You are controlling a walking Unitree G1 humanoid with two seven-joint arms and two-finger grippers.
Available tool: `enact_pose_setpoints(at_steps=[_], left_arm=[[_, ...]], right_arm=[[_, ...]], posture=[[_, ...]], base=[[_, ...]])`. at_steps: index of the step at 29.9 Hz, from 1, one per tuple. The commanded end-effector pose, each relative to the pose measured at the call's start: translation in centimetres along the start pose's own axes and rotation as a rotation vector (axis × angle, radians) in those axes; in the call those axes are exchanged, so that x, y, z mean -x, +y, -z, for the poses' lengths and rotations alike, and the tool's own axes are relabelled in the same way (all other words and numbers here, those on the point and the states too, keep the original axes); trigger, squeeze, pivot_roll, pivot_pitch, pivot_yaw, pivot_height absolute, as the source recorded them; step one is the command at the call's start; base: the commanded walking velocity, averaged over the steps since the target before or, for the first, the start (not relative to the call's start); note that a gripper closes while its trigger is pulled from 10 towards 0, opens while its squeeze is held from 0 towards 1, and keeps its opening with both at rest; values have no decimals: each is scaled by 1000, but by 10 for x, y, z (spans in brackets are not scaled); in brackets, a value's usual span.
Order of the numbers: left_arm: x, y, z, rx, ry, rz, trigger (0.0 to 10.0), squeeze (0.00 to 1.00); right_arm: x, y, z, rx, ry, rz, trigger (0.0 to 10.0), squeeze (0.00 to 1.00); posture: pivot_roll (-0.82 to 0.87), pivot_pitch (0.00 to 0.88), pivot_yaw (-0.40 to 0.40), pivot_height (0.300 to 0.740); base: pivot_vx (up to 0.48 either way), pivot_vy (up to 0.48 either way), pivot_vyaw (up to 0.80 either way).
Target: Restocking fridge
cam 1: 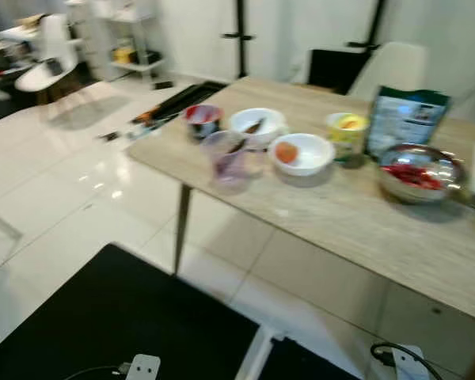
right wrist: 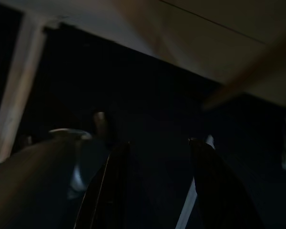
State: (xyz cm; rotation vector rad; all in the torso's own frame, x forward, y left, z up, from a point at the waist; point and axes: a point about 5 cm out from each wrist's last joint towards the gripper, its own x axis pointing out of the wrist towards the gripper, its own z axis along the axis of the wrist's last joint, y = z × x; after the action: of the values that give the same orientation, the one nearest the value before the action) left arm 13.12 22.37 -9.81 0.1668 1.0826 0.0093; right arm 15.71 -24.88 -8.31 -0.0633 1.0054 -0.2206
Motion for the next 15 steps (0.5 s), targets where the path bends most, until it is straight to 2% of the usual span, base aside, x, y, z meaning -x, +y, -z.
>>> enact_pose_setpoints(at_steps=[1,15], left_arm=[[0,-5,3,-8,16,10,10000,0],[3,5,13,-3,44,-22,10000,0]], right_arm=[[0,3,4,1,22,-7,10000,0],[0,14,5,12,32,-39,10000,0]], posture=[[15,0,42,740],[21,0,50,740]], base=[[0,0,-788],[0,0,-788]])
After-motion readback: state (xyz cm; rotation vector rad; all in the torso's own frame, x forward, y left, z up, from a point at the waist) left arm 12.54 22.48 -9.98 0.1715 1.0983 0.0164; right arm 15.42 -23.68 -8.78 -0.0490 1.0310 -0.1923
